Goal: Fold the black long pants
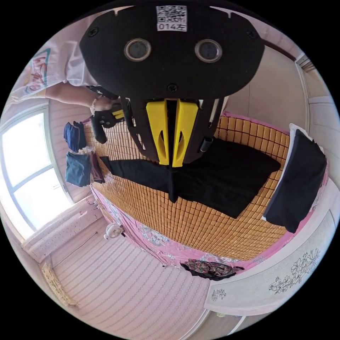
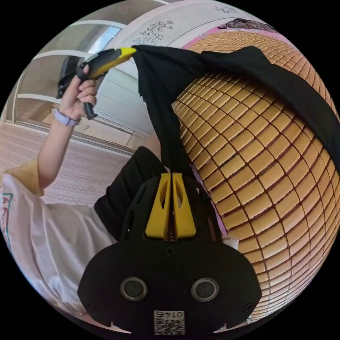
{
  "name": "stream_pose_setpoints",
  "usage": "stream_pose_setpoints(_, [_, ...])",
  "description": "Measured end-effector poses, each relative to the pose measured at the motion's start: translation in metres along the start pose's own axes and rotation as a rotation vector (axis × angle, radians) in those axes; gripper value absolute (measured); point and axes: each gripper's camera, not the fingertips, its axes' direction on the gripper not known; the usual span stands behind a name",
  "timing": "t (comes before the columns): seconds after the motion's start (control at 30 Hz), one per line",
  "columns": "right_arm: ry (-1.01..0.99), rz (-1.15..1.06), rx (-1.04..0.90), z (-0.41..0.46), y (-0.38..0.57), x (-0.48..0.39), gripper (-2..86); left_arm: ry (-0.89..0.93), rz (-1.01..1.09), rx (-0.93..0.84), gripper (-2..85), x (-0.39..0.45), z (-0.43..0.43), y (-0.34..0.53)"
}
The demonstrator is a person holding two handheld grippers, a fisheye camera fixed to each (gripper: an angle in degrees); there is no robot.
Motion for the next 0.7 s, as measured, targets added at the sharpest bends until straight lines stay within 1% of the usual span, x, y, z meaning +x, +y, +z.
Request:
stream_pose_setpoints(0.1, [-0.098,-0.071,0.088,-0.074,0.013,-0.024,0.2,0.039,-0.018,0.014,-0.7,-0.008,0.003,0.000])
stream_pose_setpoints(0.13, [-0.121,-0.102,0.121,-0.111,0.014,-0.039,0.2,0.074,-0.009,0.017,-0.6,-0.008,0.006,0.001])
stream_pose_setpoints(0.17, [-0.110,-0.117,0.143,-0.131,0.015,-0.048,0.3,0.130,0.001,0.008,-0.4,-0.005,0.012,0.002])
stream_pose_setpoints(0.2, [-0.032,-0.145,0.200,-0.169,0.019,-0.066,0.5,0.165,0.009,0.000,-0.3,-0.003,0.016,0.002])
stream_pose_setpoints(0.23, [0.091,-0.144,0.246,-0.199,0.023,-0.081,0.8,0.237,0.019,-0.017,0.2,0.002,0.027,0.004])
stream_pose_setpoints(0.27, [0.162,-0.127,0.265,-0.210,0.026,-0.085,1.1,0.283,0.010,-0.037,0.8,0.008,0.040,0.007])
stream_pose_setpoints(0.33, [0.426,0.017,0.326,-0.232,0.042,-0.077,2.7,0.261,-0.005,-0.061,2.2,0.014,0.060,0.012])
stream_pose_setpoints(0.37, [0.477,0.069,0.334,-0.233,0.048,-0.070,3.7,0.249,-0.022,-0.087,3.6,0.016,0.074,0.016])
stream_pose_setpoints(0.43, [0.606,0.260,0.348,-0.226,0.081,-0.040,6.6,0.255,-0.060,-0.119,4.5,0.014,0.091,0.023])
stream_pose_setpoints(0.47, [0.616,0.302,0.355,-0.221,0.091,-0.033,7.1,0.239,-0.072,-0.119,4.7,0.014,0.097,0.026])
stream_pose_setpoints(0.53, [0.576,0.432,0.351,-0.193,0.129,-0.011,8.6,0.169,-0.043,-0.115,4.9,0.019,0.101,0.030])
stream_pose_setpoints(0.6, [0.520,0.492,0.322,-0.162,0.148,-0.002,9.8,0.108,0.004,-0.132,4.9,0.027,0.106,0.030])
stream_pose_setpoints(0.67, [0.467,0.503,0.270,-0.125,0.152,0.000,11.0,0.042,0.079,-0.188,5.0,0.040,0.120,0.029])
stream_pose_setpoints(0.7, [0.446,0.487,0.214,-0.100,0.146,-0.002,12.0,0.022,0.096,-0.207,5.0,0.043,0.124,0.028])
